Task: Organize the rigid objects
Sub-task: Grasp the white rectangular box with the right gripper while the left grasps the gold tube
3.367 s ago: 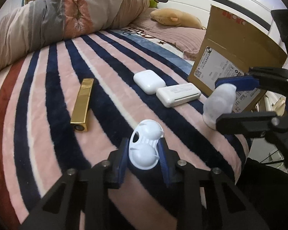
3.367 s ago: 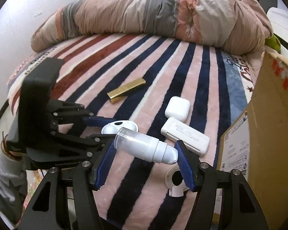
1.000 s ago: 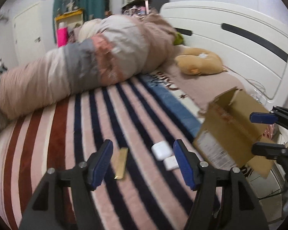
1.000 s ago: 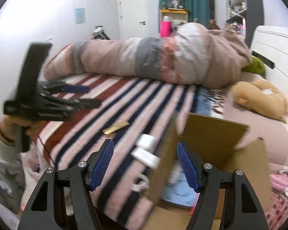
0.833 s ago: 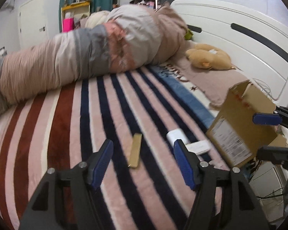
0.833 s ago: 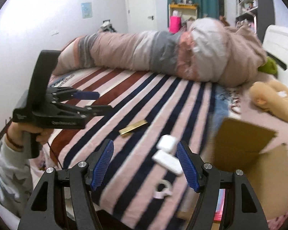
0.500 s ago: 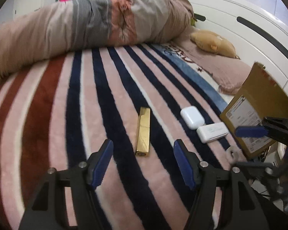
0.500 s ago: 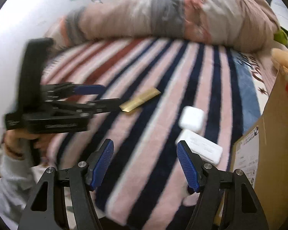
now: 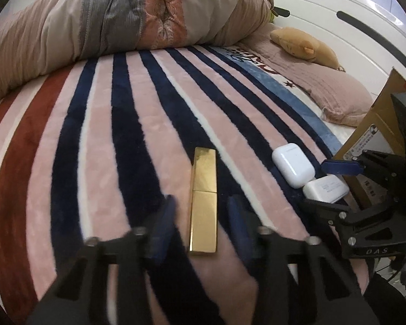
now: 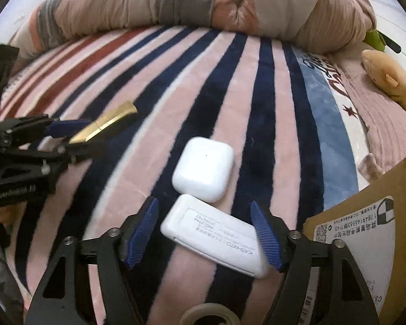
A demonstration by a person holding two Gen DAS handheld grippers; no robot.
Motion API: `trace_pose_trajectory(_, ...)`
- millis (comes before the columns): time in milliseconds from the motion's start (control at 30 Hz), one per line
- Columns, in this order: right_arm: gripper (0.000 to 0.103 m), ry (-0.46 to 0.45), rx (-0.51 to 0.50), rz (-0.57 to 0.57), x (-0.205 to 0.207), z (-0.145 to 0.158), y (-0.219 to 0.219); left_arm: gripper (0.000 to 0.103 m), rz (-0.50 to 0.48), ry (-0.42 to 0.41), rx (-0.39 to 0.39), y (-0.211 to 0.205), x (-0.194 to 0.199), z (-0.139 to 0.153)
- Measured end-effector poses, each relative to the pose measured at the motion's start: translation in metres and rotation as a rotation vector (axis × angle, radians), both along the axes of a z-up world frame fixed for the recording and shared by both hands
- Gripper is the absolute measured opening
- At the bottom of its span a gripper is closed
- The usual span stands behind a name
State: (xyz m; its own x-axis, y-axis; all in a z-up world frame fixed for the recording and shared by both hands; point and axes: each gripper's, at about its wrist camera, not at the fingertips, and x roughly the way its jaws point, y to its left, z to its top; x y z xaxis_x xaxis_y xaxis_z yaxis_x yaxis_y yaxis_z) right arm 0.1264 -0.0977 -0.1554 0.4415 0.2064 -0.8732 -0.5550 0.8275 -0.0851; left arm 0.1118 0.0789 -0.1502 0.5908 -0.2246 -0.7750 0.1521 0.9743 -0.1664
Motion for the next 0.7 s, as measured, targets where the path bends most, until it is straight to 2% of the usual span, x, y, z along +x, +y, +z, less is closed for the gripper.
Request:
trace_pose_trajectory(33, 0.069, 0.005, -0.013, 0.004, -0.002, 0.001, 0.001, 0.017, -0.004, 0.001, 0.001, 0.0, 0.0, 0.0)
trace_pose_trajectory(67, 0.069, 0.017, -0.018, 0.007, -0.004, 0.002, 0.0, 0.016, -0.011, 0.0, 0.005, -0.001, -0.002, 0.0)
trace_pose_trajectory(233, 0.071, 0.116, -0.02, 0.084, -0.018, 0.006, 0.002, 0.015, -0.043, 0.014, -0.03, 0.003, -0.017, 0.004)
trace_pose_trajectory(333, 0.069, 0.16, 0.01, 0.11, -0.025, 0.009, 0.003, 0.015, -0.061, 0.021, -0.013, 0.002, -0.03, 0.005)
trace_pose_trajectory(433, 0.054, 0.124, -0.026, 0.109, -0.031, 0.01, 0.004, 0.015, -0.057, 0.022, -0.011, 0.001, -0.038, 0.005)
trace_pose_trajectory(533, 0.035, 0.08, -0.055, 0.098, -0.034, 0.011, 0.005, 0.015, -0.049, 0.023, 0.008, -0.003, -0.038, 0.002)
trace_pose_trajectory(700, 0.034, 0.068, -0.059, 0.118, -0.035, 0.01, 0.006, 0.015, -0.017, 0.014, -0.011, -0.005, -0.027, -0.002)
